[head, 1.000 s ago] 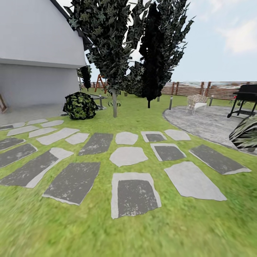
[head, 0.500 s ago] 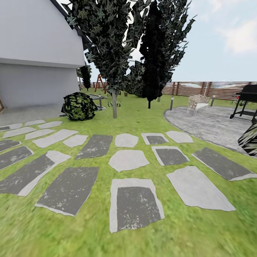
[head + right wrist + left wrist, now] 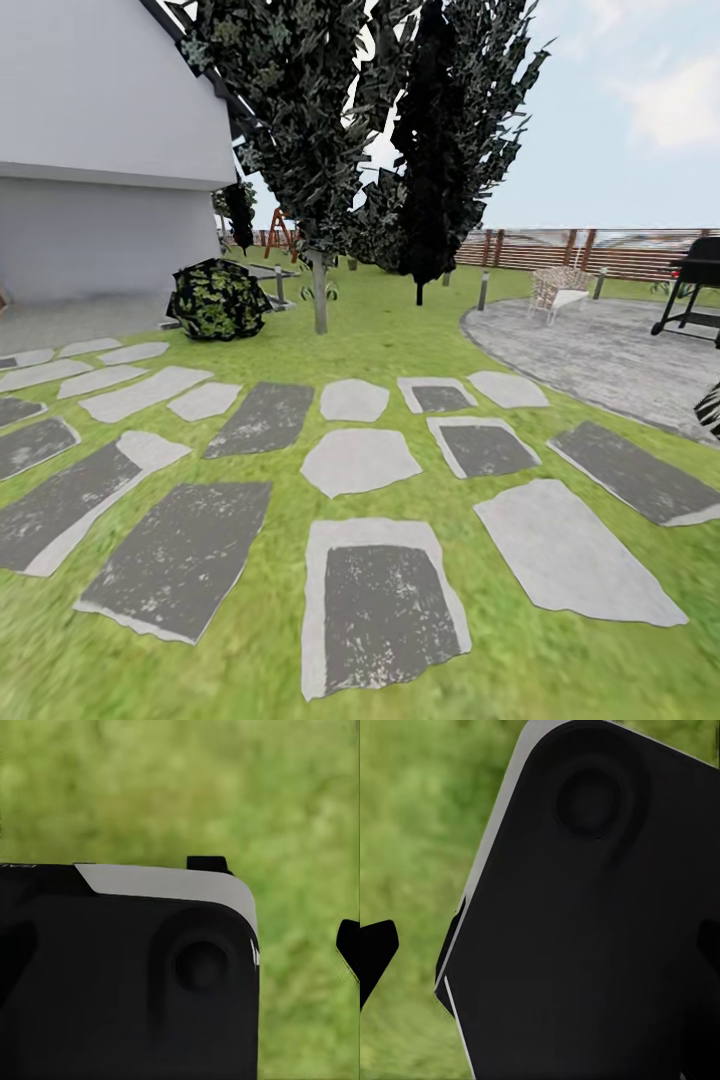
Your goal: Take the three Easter eggs out of the wicker basket on the lawn in the garden, then place them on the lawn next to a single tree (choose any tree) so that all three eggs are next to the same tree and none are left in the basket.
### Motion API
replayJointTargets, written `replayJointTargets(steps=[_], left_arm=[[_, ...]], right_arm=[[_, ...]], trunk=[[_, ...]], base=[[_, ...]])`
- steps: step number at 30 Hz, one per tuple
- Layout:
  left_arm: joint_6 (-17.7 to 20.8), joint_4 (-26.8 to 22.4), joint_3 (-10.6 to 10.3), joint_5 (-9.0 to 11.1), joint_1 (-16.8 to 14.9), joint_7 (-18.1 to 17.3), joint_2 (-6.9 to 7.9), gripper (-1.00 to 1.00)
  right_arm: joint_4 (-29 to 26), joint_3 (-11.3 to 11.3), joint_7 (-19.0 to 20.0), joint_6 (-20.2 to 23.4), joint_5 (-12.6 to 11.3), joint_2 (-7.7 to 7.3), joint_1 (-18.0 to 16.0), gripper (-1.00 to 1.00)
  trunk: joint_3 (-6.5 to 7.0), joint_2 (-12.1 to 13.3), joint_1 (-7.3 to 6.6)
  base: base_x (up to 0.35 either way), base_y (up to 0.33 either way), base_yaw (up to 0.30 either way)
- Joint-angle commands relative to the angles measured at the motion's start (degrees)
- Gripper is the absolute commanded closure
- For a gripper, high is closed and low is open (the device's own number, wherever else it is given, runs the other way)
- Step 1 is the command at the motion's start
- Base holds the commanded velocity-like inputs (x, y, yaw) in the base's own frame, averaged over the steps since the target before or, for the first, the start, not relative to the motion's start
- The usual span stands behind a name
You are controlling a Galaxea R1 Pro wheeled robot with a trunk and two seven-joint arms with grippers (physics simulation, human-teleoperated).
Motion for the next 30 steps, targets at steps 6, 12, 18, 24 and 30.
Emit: replayJointTargets(steps=[6, 12, 18, 24, 30], left_arm=[[0.07, -0.10, 0.16, 0.19, 0.02, 0.01, 0.00, -1.00], [0.07, -0.10, 0.16, 0.19, 0.02, 0.01, 0.00, -1.00], [0.07, -0.10, 0.16, 0.19, 0.02, 0.01, 0.00, -1.00], [0.07, -0.10, 0.16, 0.19, 0.02, 0.01, 0.00, -1.00], [0.07, -0.10, 0.16, 0.19, 0.02, 0.01, 0.00, -1.00]], right_arm=[[0.06, -0.01, 0.06, -0.19, 0.00, 0.00, -0.03, -1.00], [0.06, -0.01, 0.06, -0.19, 0.00, 0.00, -0.03, -1.00], [0.04, -0.01, 0.06, -0.19, 0.00, 0.00, -0.03, -1.00], [0.02, -0.01, 0.06, -0.19, 0.00, 0.00, -0.03, -1.00], [0.01, -0.01, 0.06, -0.19, 0.00, 0.00, -0.03, -1.00]], trunk=[[-0.05, -0.02, 0.03], [-0.05, -0.02, 0.03], [-0.05, -0.02, 0.03], [-0.05, -0.02, 0.03], [-0.05, -0.02, 0.03]], base=[[0.333, 0.000, 0.000], [0.333, 0.000, 0.000], [0.333, 0.000, 0.000], [0.333, 0.000, 0.000], [0.333, 0.000, 0.000]])
